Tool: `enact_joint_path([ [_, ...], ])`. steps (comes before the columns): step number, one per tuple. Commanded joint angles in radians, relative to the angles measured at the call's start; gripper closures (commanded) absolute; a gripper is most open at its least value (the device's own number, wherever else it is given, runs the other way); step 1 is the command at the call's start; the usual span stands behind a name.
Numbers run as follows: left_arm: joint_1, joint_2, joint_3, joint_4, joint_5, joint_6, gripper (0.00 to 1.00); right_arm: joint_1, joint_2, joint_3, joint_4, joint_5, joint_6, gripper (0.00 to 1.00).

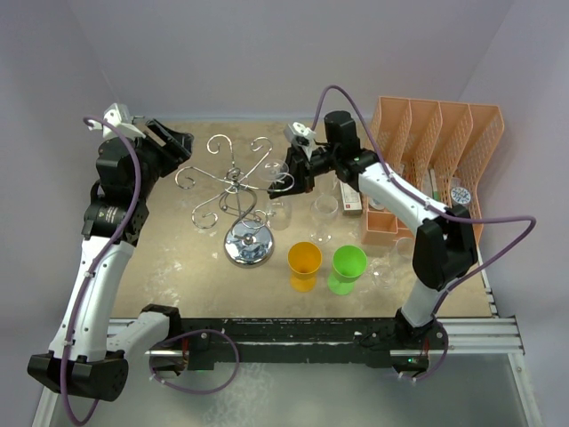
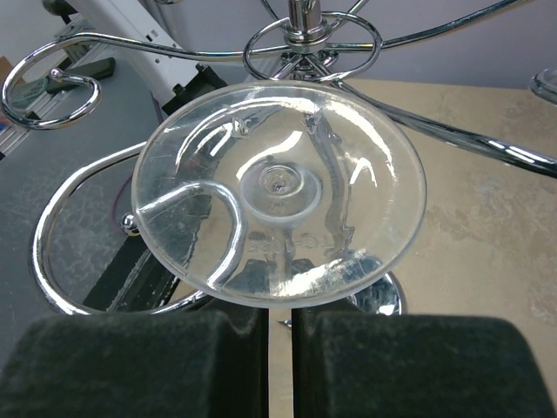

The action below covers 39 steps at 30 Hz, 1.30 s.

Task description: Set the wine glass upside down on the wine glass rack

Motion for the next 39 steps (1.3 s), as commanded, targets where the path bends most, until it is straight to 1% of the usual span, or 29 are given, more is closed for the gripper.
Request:
enact_joint_path([
  [1,0.006,-0.005,0.0,0.021,-0.015,-0.005,0.35,0.005,-0.07,-0.004,-0.024,-0.023,-0.043,1.0],
  [5,0.006,0.0,-0.003,0.009,-0.045,-0.005,0.35,0.006,-0.076,-0.008,-0.023,-0.028,-0.036,1.0],
  [17,0.006,0.01,-0.008,0.003,-0.052,-0.006,0.35,0.007,-0.128,-0.029,-0.01,-0.047,-0.017,1.0],
  [22,0.006,0.011,-0.009,0.002,-0.046,-0.006,0.35,0.007,-0.153,-0.061,0.062,-0.03,0.055,1.0],
  [26,0.006,0.009,-0.009,0.001,-0.03,-0.006,0.34,0.006,-0.162,-0.082,0.072,-0.014,0.074,1.0],
  [29,0.007,0.003,-0.001,0.003,-0.004,0.017,0.34,0.007,-0.158,-0.092,0.078,0.038,0.097,1.0],
  [33,0.006,-0.011,0.019,0.016,0.06,0.051,0.34,0.007,-0.154,-0.1,0.126,0.153,0.15,1.0],
  [36,0.006,-0.034,0.04,0.04,0.154,0.051,0.34,0.008,-0.169,-0.119,0.195,0.215,0.199,1.0],
  [39,0.004,-0.056,0.064,0.062,0.221,0.02,0.35,0.008,-0.214,-0.167,0.306,0.27,0.264,1.0],
])
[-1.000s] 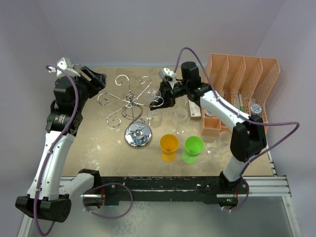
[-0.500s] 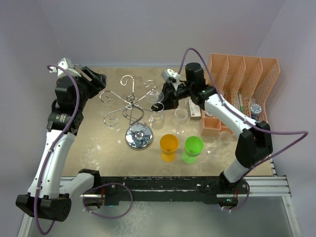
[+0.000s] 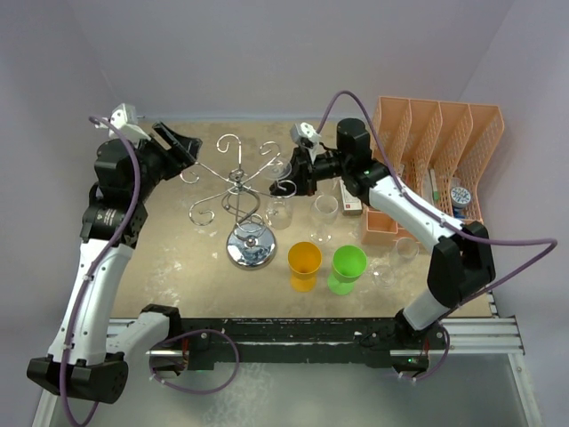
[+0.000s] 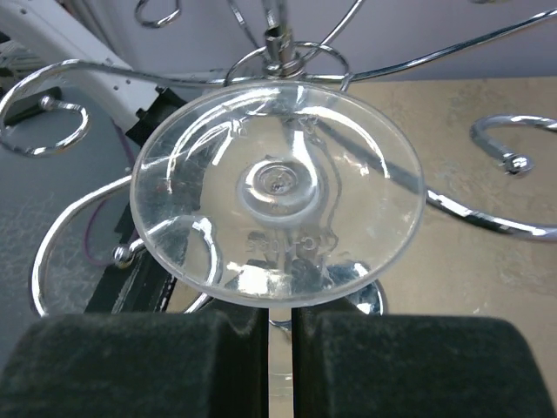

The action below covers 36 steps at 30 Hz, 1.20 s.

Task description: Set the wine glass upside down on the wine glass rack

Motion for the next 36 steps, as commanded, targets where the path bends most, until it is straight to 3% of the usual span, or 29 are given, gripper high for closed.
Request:
enact_joint_path([
  [1,0.004,-0.054,0.084,0.079,0.138,-0.016,0.35,0.002,-0.098,-0.058,0.195,0.134,0.13,1.0],
  [5,0.004,-0.063,0.123,0.087,0.195,-0.064,0.35,0.002,-0.121,-0.086,0.24,0.201,0.162,1.0],
  [11,-0.019,-0.055,0.103,0.231,0.349,-0.248,0.37,0.002,-0.13,-0.112,0.28,0.277,0.193,1.0],
  [17,-0.205,-0.028,0.058,0.302,0.288,-0.355,0.39,0.002,-0.16,-0.157,0.371,0.311,0.239,1.0],
  [22,-0.319,-0.009,0.061,0.242,0.183,-0.346,0.42,0.002,-0.181,-0.189,0.402,0.343,0.254,1.0],
  [36,-0.426,0.058,0.036,0.196,0.148,-0.491,0.46,0.003,-0.275,-0.283,0.431,0.31,0.174,1.0],
])
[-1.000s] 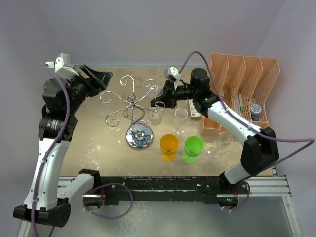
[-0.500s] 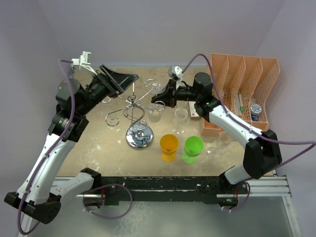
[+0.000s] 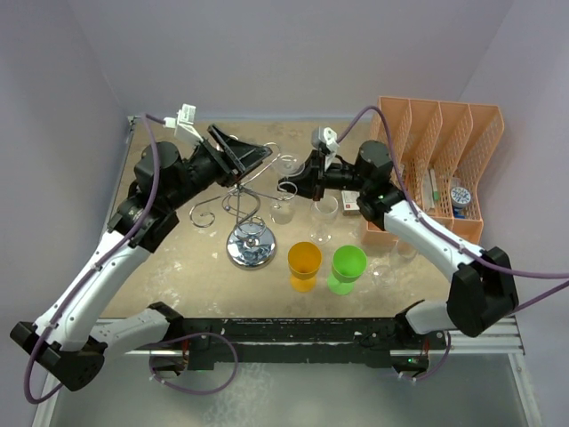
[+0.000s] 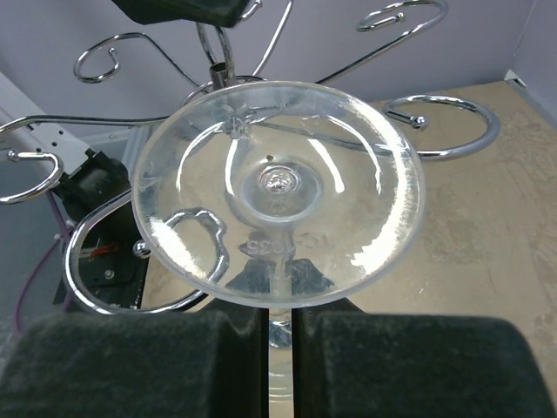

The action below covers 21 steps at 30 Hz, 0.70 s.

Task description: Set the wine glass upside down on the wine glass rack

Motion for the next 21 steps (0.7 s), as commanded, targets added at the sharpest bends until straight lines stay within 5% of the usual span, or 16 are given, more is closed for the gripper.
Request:
enact_joint_path([
  [1,-0.013,0.012,-0.008,0.014,-0.007,-0.07,0.47,0.003,-0.072,-0.014,0.086,-0.012,-0.052,1.0],
  [13,-0.069,0.026,-0.075,0.076,-0.012,-0.147,0.49,0.004,-0.109,-0.038,0.078,-0.088,-0.084,1.0],
  [21,-0.072,0.038,-0.09,0.098,-0.011,-0.165,0.63,0.011,-0.124,-0.041,0.035,-0.143,-0.114,1.0],
])
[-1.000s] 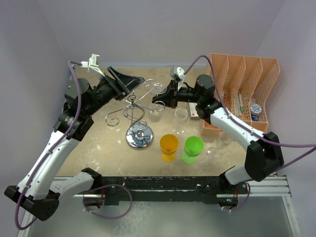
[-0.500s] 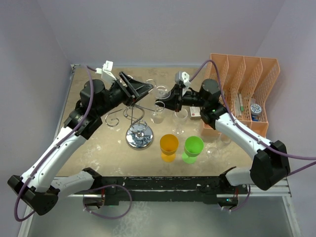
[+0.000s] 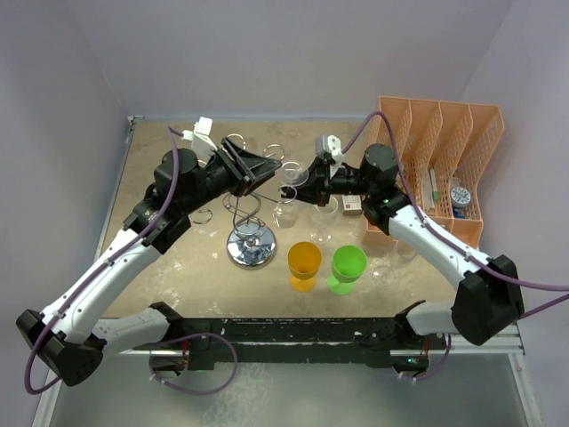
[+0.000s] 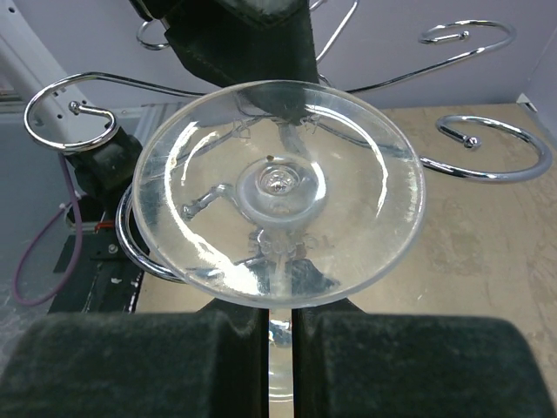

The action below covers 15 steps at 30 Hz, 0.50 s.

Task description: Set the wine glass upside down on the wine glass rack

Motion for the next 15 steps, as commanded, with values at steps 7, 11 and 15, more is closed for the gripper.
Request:
enact_joint_path([
  [7,-0.01,0.007,-0.017,0.06,0.003,-0.035,0.71,0.014,-0.062,0.008,0.037,-0.1,-0.033,1.0],
  [11,-0.014,0.012,-0.018,0.072,0.02,-0.033,0.76,0.015,-0.06,0.011,0.023,-0.105,-0.04,1.0],
  [15,-0.025,0.015,-0.017,0.073,0.038,-0.019,0.79,0.017,-0.058,0.017,0.011,-0.097,-0.046,1.0],
])
